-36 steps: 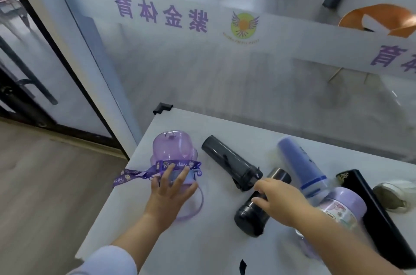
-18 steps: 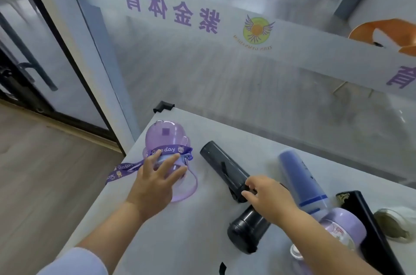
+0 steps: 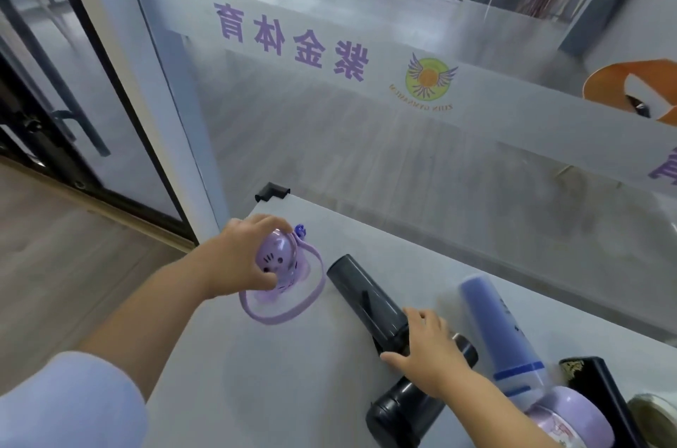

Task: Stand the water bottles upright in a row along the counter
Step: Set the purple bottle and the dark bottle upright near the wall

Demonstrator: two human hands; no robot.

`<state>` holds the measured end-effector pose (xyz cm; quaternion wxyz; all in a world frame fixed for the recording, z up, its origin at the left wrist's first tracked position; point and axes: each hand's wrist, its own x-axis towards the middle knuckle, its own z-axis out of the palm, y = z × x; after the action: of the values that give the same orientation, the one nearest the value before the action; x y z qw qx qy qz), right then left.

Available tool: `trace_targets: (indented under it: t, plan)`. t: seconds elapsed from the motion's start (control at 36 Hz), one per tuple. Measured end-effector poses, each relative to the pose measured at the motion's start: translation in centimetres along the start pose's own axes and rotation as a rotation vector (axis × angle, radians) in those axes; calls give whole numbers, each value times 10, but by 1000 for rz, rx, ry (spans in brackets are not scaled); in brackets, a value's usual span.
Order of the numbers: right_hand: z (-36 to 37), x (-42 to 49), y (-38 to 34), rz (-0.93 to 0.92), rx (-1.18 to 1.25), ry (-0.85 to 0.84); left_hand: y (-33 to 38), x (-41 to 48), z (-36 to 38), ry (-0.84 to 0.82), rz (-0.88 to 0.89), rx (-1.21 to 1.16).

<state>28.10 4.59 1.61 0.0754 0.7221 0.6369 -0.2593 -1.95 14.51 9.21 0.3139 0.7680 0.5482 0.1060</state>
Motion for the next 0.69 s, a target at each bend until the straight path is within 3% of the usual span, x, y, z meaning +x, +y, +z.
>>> trace_targets:
  t: [0.33, 0.56, 0.69]
  plan:
    - [3, 10, 4, 1, 44, 5, 4, 21, 10, 146, -181, -5]
    - [-19, 0, -4, -43, 278, 153, 3, 12, 19, 398, -107, 65]
    - [-48, -4, -18, -125, 379, 326, 4, 10, 23, 441, -88, 105]
